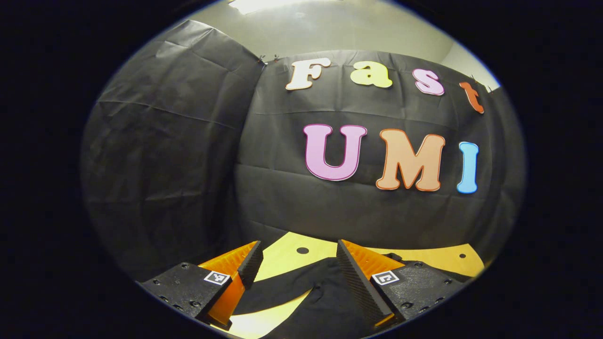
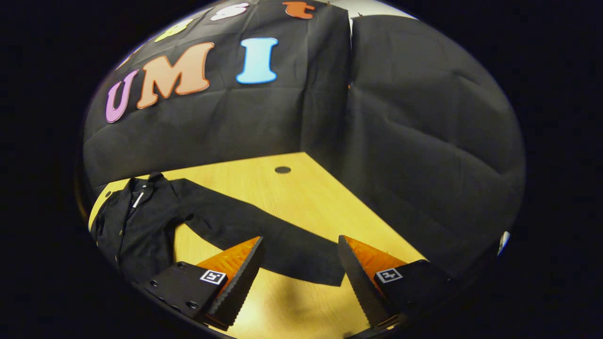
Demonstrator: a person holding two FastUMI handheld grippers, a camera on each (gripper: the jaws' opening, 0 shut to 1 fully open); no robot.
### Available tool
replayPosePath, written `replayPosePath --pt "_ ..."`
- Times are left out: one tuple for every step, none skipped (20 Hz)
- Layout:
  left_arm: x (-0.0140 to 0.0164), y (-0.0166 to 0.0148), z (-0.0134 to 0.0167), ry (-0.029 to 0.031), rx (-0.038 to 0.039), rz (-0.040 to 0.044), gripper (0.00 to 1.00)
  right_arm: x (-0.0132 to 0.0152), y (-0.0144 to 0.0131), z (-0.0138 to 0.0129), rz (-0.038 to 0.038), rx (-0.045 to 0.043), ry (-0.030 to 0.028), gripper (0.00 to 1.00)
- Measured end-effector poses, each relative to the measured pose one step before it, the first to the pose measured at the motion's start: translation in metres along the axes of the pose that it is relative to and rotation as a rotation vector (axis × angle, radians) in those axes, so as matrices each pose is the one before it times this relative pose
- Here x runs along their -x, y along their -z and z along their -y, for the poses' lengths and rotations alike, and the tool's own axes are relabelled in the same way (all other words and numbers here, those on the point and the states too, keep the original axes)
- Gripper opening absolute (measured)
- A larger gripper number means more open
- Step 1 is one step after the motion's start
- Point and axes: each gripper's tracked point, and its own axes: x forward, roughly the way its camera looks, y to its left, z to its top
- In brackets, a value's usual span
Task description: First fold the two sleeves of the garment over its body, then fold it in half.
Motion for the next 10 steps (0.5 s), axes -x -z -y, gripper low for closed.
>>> replayPosePath --pt "0.00051 0.00045 0.0053 0.00901 -0.00972 -0.00217 0.92 -0.00848 0.00397 0.00616 -0.01573 -0.00425 0.01494 1.0" --pt "0.0006 0.00123 0.00429 0.01014 -0.00024 -0.00324 0.92 -0.006 0.00373 0.00472 -0.01612 -0.00392 0.00852 1.0" --pt "-0.00039 0.00249 0.00398 0.00641 0.0042 -0.007 0.92 -0.0052 0.00367 0.00269 -0.01628 -0.00559 -0.00065 1.0" --pt "0.00093 0.00333 0.00143 0.00096 0.00476 -0.00738 0.92 -0.00538 0.00497 0.00159 -0.02491 -0.00509 -0.00571 1.0" --pt "-0.00005 0.00196 0.00072 -0.00528 0.00397 -0.00765 0.92 -0.00452 0.00488 0.00027 -0.0199 -0.00186 -0.00265 0.99" --pt "0.00083 0.00347 -0.00027 -0.00703 0.00269 -0.00714 0.93 -0.00445 0.00397 -0.00005 -0.02071 -0.00153 -0.00619 1.0" --pt "0.00108 0.00038 -0.00016 -0.00537 0.00209 -0.00512 0.93 -0.0043 0.00259 -0.00154 -0.0179 -0.0039 -0.00954 1.0" --pt "0.00335 0.00224 0.00048 -0.00322 0.00186 -0.00596 0.93 -0.00397 0.0031 -0.00045 -0.01093 -0.00043 -0.00737 1.0" --pt "0.00108 0.00152 -0.00047 -0.00522 0.00126 -0.00391 0.93 -0.00387 0.00452 0.0006 -0.00962 0.00165 0.00077 1.0" --pt "0.00247 0.00141 -0.00213 -0.00638 0.00048 -0.00247 0.93 -0.00351 0.00379 -0.00164 -0.01156 0.0029 -0.00119 1.0"
